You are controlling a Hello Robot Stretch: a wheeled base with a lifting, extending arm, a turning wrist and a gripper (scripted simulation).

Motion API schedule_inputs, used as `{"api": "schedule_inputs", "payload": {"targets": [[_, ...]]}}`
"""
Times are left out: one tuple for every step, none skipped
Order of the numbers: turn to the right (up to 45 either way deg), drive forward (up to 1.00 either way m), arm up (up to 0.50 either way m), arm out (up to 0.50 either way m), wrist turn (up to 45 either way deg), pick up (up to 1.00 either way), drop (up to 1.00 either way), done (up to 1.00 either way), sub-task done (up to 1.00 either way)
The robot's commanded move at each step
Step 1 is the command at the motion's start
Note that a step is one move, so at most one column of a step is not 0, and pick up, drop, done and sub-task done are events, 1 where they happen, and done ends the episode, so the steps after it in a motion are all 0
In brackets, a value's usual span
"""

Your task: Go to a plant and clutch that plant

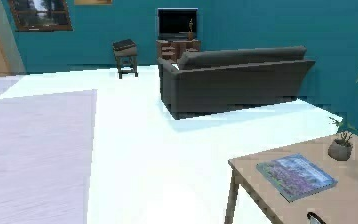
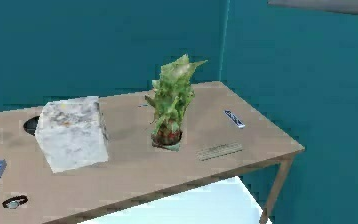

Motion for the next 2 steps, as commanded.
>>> {"api": "schedule_inputs", "payload": {"targets": [[24.0, 0.0, 0.0, 0.0, 0.0, 0.0, 0.0, 0.0, 0.0], [0.0, 0.35, 0.0, 0.0, 0.0, 0.0, 0.0, 0.0, 0.0]]}}
